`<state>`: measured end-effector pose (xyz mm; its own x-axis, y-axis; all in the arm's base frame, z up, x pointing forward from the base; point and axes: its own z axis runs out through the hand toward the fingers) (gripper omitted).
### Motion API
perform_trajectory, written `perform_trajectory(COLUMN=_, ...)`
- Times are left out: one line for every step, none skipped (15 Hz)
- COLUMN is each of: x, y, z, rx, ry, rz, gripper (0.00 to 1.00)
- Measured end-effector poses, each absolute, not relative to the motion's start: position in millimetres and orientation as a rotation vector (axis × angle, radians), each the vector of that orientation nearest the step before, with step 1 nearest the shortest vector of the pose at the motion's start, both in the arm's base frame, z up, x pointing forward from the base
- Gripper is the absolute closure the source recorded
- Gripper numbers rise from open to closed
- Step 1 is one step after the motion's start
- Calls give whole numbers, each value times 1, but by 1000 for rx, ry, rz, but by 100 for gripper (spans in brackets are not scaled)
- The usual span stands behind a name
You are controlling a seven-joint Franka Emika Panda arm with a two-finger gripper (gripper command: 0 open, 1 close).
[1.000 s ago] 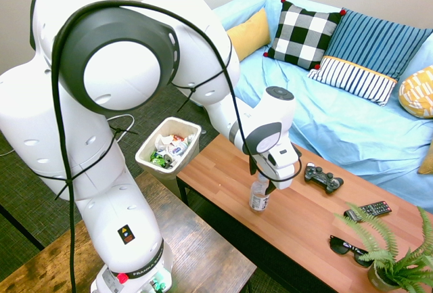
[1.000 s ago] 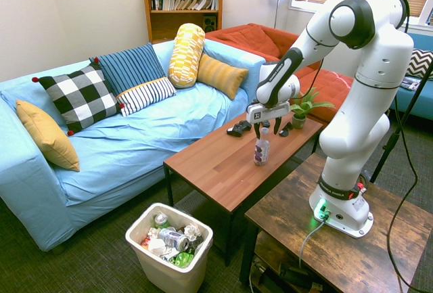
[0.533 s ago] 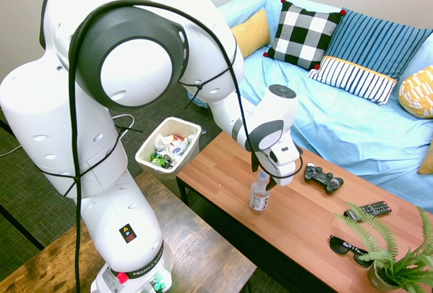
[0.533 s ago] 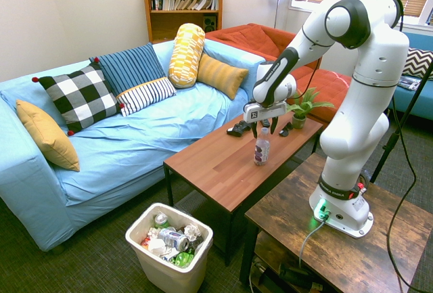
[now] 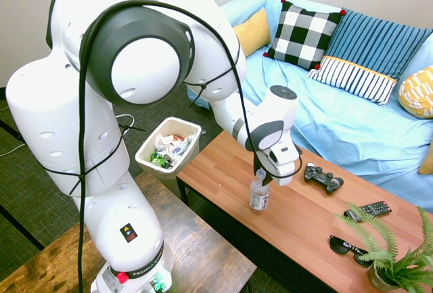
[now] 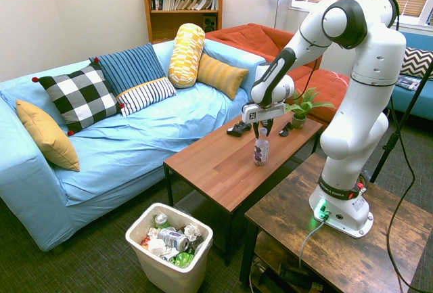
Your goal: Throw the bottle in the trash bin
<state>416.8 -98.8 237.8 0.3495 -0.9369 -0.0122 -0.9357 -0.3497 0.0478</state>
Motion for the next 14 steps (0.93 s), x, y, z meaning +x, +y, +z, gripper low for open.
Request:
perform_trajectory(x=418, y=-99, z=238, rx=2555, ry=-1772, rz=-56, gripper=100)
perform_trajectory(x=420, y=-101, z=239, rx=2556, ry=-1772, rz=-52, gripper=100)
perform_trajectory(x=420, y=-102, z=239, rx=2558, ry=-1771, rz=-49, gripper=100)
perform_trajectory(x=420, y=-103, z=240, rx=2560, ry=-1769, rz=-48, gripper=100)
perform_trajectory(x=421, y=-103, z=241, rx=2565, ry=-1766, rz=-46, gripper=100)
perform_trajectory(x=423, y=-103, z=244, rx=2574, ry=-1761, rz=-36, gripper=100)
perform_trajectory(x=426, y=-100, z=251, rx=2586, ry=-1754, rz=-13, gripper=100)
perform_trajectory(x=429, y=-94, z=264, rx=2608, ry=-1737, rz=20, gripper=100)
perform_trajectory(x=432, y=-83, z=283, rx=2634, ry=-1705, rz=60, gripper=100)
perform_trajectory(x=435, y=-66, z=306, rx=2653, ry=-1673, rz=114, gripper=100)
perform_trajectory(x=437, y=-40, z=332, rx=2666, ry=-1645, rz=169, gripper=100)
perform_trajectory(x=439, y=-9, z=357, rx=2676, ry=-1617, rz=224, gripper=100)
perform_trajectory(x=440, y=25, z=375, rx=2682, ry=-1588, rz=275, gripper=100)
perform_trajectory(x=442, y=62, z=389, rx=2686, ry=-1554, rz=318, gripper=100)
